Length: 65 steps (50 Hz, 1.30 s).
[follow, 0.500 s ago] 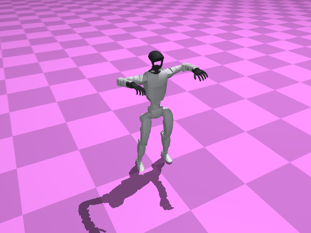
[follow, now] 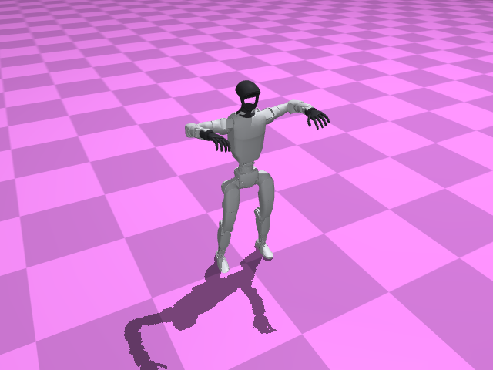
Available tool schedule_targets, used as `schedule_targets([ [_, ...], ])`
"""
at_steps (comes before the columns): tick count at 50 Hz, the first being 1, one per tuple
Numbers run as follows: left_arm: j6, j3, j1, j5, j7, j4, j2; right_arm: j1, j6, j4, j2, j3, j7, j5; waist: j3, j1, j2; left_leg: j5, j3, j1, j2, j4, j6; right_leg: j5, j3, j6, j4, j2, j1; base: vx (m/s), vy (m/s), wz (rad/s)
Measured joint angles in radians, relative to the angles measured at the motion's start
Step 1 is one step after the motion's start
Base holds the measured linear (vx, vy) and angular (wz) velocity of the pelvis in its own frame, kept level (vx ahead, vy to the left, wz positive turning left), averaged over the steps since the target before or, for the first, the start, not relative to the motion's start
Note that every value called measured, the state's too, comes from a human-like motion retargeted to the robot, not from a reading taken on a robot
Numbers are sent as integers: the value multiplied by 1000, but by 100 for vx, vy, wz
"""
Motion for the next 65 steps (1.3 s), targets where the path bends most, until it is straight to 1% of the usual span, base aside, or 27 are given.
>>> schedule_targets([
  [38,-4,-40,-32,-9,-10,-4,-4,-90,-7,-10,-14,103,11,13,-3,3,-6,-6,1,-3,1,3,0,-3,1,0,4,1,-5,0,0,0],
  [40,-8,-43,-33,-10,-4,-4,-4,-96,-10,-10,-13,107,2,10,-2,4,-7,-7,2,-4,2,4,0,-5,3,0,4,2,-5,0,0,0],
  [43,-24,-53,-39,-12,62,-8,-10,-108,-24,-12,-5,115,-63,8,5,5,-10,-13,2,-3,-1,9,2,-17,7,0,16,-2,-9,0,0,0],
  [47,-48,-95,-82,-20,224,-35,-32,-151,-48,-22,22,154,-212,12,31,5,-16,-24,2,-1,-4,23,5,-45,12,-9,50,-7,-15,0,0,0],
  [50,-51,-141,-137,-21,296,-78,-53,-199,-54,-40,43,203,-291,-4,53,1,-21,-29,1,6,-2,29,6,-66,15,-16,79,-7,-19,0,0,0],
  [55,-54,-223,-222,-4,340,-167,-83,-279,-61,-83,71,296,-343,-32,82,-9,-32,-38,-2,21,1,28,9,-96,20,-23,139,-6,-33,4,-2,1],
  [60,-60,-301,-290,-2,350,-246,-128,-346,-64,-113,122,378,-364,-46,86,-28,-47,-54,-8,23,8,34,9,-119,15,-23,166,-2,-38,12,-5,8],
  [63,-65,-364,-324,-55,346,-292,-194,-378,-62,-137,168,435,-376,-2,84,-30,-52,-69,3,22,15,44,6,-129,22,-22,165,5,-39,16,-7,-15],
  [65,-67,-420,-352,-106,344,-321,-263,-400,-62,-161,204,486,-384,53,85,-26,-53,-83,15,14,20,70,6,-137,33,-22,164,10,-39,18,-8,-32],
])
